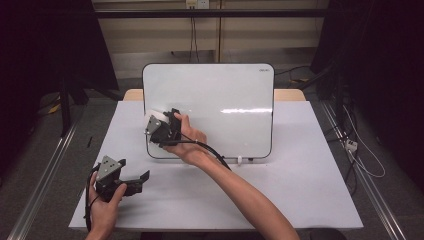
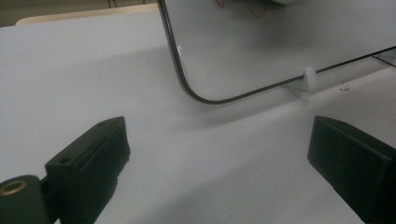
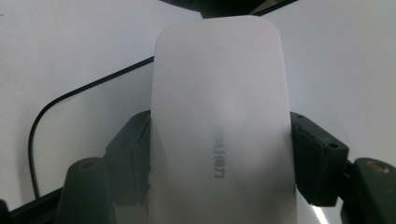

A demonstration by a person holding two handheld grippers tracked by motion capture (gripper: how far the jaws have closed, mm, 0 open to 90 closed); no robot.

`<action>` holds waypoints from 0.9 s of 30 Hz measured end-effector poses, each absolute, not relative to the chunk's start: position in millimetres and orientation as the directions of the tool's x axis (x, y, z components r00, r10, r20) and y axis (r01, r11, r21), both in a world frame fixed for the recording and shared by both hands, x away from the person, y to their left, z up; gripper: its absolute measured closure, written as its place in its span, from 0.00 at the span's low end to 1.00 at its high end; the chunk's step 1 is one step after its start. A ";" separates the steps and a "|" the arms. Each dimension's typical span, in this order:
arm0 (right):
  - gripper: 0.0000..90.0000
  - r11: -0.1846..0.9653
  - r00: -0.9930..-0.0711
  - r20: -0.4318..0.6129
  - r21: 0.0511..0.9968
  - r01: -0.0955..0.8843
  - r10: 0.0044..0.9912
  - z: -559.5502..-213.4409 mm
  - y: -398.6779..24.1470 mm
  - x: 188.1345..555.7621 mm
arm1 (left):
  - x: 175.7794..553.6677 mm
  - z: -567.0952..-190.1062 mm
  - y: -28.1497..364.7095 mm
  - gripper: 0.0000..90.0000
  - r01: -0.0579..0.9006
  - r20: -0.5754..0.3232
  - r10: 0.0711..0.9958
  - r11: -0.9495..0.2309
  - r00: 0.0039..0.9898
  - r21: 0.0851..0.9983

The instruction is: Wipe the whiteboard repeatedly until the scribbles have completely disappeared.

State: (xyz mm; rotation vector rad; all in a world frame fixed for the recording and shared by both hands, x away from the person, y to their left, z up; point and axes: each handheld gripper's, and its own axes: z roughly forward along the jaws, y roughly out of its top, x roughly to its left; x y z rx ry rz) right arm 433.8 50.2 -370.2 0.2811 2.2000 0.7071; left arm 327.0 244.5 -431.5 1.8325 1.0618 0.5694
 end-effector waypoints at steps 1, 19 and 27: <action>0.34 0.819 -0.664 -0.623 0.573 -0.029 0.412 -371.8 50.0 432.2 | 327.1 -431.6 244.5 0.06 0.429 -0.050 0.851 -0.212 0.522 0.878; 0.35 0.799 -0.634 -0.622 0.601 -0.011 0.459 -358.7 31.6 439.1 | 326.8 -431.6 245.7 0.06 0.434 -0.048 0.853 -0.215 0.520 0.875; 0.35 0.773 -0.610 -0.606 0.634 0.017 0.510 -342.5 22.0 452.3 | 326.6 -431.8 246.6 0.06 0.435 -0.052 0.855 -0.210 0.517 0.875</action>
